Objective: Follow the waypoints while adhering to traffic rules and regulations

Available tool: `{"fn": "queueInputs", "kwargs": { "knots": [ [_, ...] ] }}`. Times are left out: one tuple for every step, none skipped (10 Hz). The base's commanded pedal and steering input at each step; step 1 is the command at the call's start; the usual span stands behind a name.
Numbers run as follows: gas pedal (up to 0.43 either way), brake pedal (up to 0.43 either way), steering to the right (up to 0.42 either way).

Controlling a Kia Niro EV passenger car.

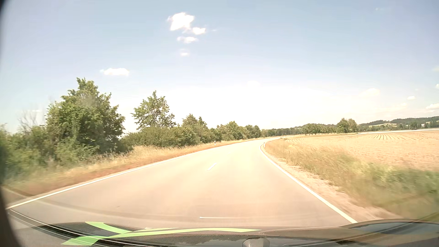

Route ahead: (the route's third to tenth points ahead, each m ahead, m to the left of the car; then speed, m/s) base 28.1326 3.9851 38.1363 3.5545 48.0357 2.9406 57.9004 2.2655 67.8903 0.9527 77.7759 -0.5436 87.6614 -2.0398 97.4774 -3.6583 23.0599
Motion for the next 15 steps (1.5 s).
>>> {"fn": "queueInputs", "kwargs": {
  "knots": [
    [0.287, 0.0, 0.015],
    [0.287, 0.0, 0.015],
    [0.248, 0.0, 0.015],
    [0.209, 0.0, 0.014],
    [0.209, 0.0, 0.014],
    [0.22, 0.0, 0.012],
    [0.228, 0.0, 0.01],
    [0.248, 0.0, 0.008],
    [0.268, 0.0, 0.007],
    [0.268, 0.0, 0.007],
    [0.268, 0.0, 0.007],
    [0.268, 0.0, 0.007],
    [0.26, 0.0, 0.007],
    [0.228, 0.0, 0.008],
    [0.228, 0.0, 0.009]
  ]
}}
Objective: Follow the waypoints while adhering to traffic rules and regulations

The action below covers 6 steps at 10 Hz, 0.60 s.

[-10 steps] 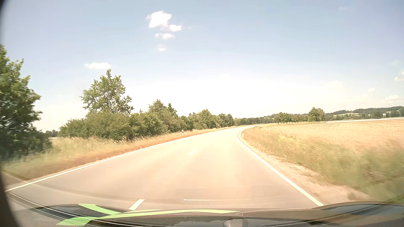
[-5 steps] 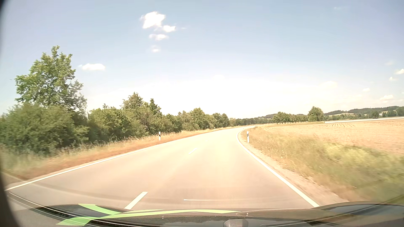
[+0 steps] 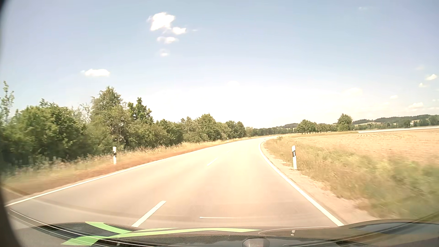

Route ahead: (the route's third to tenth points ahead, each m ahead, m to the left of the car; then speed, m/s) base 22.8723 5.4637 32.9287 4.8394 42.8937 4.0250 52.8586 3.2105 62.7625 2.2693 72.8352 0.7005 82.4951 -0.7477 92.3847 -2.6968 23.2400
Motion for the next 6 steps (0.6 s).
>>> {"fn": "queueInputs", "kwargs": {
  "knots": [
    [0.228, 0.0, 0.009],
    [0.22, 0.0, 0.011],
    [0.209, 0.0, 0.011],
    [0.197, 0.0, 0.011],
    [0.177, 0.0, 0.011],
    [0.169, 0.0, 0.011]
  ]
}}
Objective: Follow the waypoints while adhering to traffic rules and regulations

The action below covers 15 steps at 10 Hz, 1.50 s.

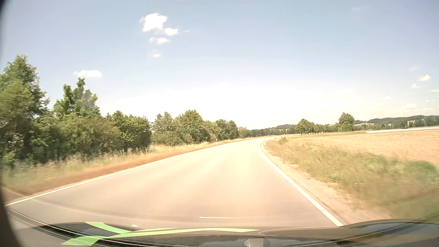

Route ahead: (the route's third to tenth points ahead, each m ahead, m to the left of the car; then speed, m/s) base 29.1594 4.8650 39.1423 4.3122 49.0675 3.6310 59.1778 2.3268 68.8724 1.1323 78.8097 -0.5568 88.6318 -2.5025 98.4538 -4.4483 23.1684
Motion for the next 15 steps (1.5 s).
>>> {"fn": "queueInputs", "kwargs": {
  "knots": [
    [0.169, 0.0, 0.011],
    [0.169, 0.0, 0.011],
    [0.157, 0.0, 0.011],
    [0.157, 0.0, 0.011],
    [0.169, 0.0, 0.011],
    [0.189, 0.0, 0.011],
    [0.209, 0.0, 0.011],
    [0.24, 0.0, 0.011],
    [0.248, 0.0, 0.011],
    [0.26, 0.0, 0.011],
    [0.26, 0.0, 0.011],
    [0.26, 0.0, 0.011],
    [0.26, 0.0, 0.011],
    [0.26, 0.0, 0.011],
    [0.26, 0.0, 0.011]
  ]
}}
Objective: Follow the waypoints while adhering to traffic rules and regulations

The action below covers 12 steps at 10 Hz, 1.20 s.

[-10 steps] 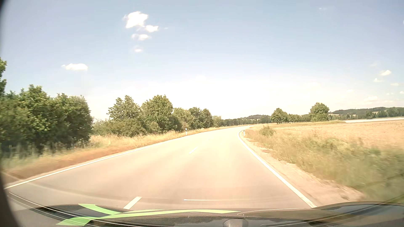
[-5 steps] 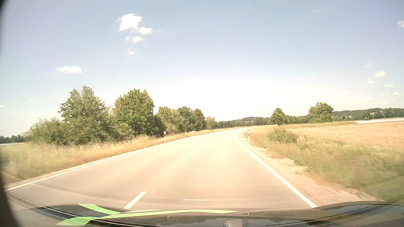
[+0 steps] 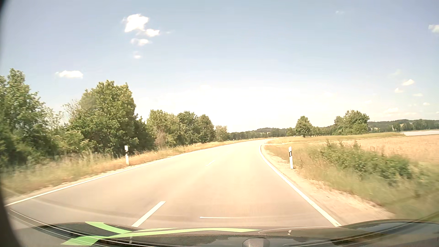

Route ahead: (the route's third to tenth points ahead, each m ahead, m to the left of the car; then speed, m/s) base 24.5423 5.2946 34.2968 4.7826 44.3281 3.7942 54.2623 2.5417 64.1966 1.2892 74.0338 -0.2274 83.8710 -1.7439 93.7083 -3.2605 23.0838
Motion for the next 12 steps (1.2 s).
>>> {"fn": "queueInputs", "kwargs": {
  "knots": [
    [0.228, 0.0, 0.011],
    [0.197, 0.0, 0.011],
    [0.189, 0.0, 0.011],
    [0.189, 0.0, 0.011],
    [0.189, 0.0, 0.011],
    [0.189, 0.0, 0.011],
    [0.189, 0.0, 0.011],
    [0.189, 0.0, 0.011],
    [0.189, 0.0, 0.012],
    [0.189, 0.0, 0.013],
    [0.189, 0.0, 0.013],
    [0.189, 0.0, 0.014]
  ]
}}
